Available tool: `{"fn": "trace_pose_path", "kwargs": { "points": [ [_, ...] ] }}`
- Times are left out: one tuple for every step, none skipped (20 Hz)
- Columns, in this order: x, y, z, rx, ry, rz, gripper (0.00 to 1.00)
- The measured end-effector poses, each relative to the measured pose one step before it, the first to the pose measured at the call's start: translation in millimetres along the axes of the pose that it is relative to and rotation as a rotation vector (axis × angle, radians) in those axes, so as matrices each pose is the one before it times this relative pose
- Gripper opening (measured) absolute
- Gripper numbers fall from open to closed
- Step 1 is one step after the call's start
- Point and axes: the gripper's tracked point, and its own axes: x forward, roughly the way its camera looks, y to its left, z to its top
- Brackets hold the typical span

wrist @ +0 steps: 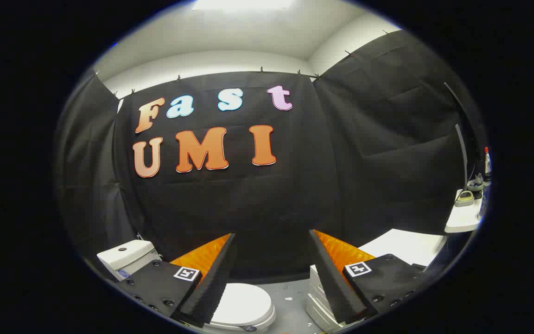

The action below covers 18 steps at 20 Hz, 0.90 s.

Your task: Open the toilet lid.

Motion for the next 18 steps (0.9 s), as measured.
{"fn": "trace_pose_path", "kwargs": {
  "points": [
    [-0.52, 0.2, -0.87, -0.00068, 0.00009, 0.00033, 0.98],
    [1.15, 0.16, 1.08, -0.00037, 0.00028, 0.0008, 0.98],
    [-0.65, 0.92, 0.36, -0.00012, 0.00056, 0.00153, 0.98],
    [0.19, 0.83, -0.75, 0.00003, 0.00086, 0.00077, 0.98],
    [0.06, 0.61, -0.92, 0.00005, 0.00174, 0.00112, 0.98],
    [0.53, 0.79, -0.95, -0.00005, 0.00248, 0.0012, 0.98],
    [-0.61, 0.69, -1.44, 0.00001, 0.00303, 0.00099, 0.98],
    [0.44, 0.85, -0.36, 0.00046, 0.00247, 0.00047, 0.98],
    [0.51, 0.43, -0.98, 0.00106, 0.00189, 0.00029, 0.98],
    [0.1, -0.36, 0.0, 0.00144, 0.00144, 0.00004, 0.98],
    [0.6, 0.24, -0.64, 0.00175, 0.00099, 0.00077, 0.98],
    [-0.71, 0.29, -0.15, 0.00192, 0.00086, 0.00093, 0.98],
    [-0.34, 0.31, -0.84, 0.00139, 0.00031, 0.00056, 0.98],
    [0.25, 0.39, 0.33, 0.00073, 0.00008, -0.00003, 0.98],
    [1.22, -0.25, 0.23, 0.00053, -0.00008, -0.00072, 0.98],
    [-0.68, -0.99, 0.65, 0.00103, -0.00032, -0.00024, 0.98],
    [-0.17, -0.35, 0.11, 0.00157, 0.00007, -0.00024, 0.98],
    [-0.24, 0.6, -0.39, 0.00229, -0.00002, -0.00021, 0.98]
  ]
}}
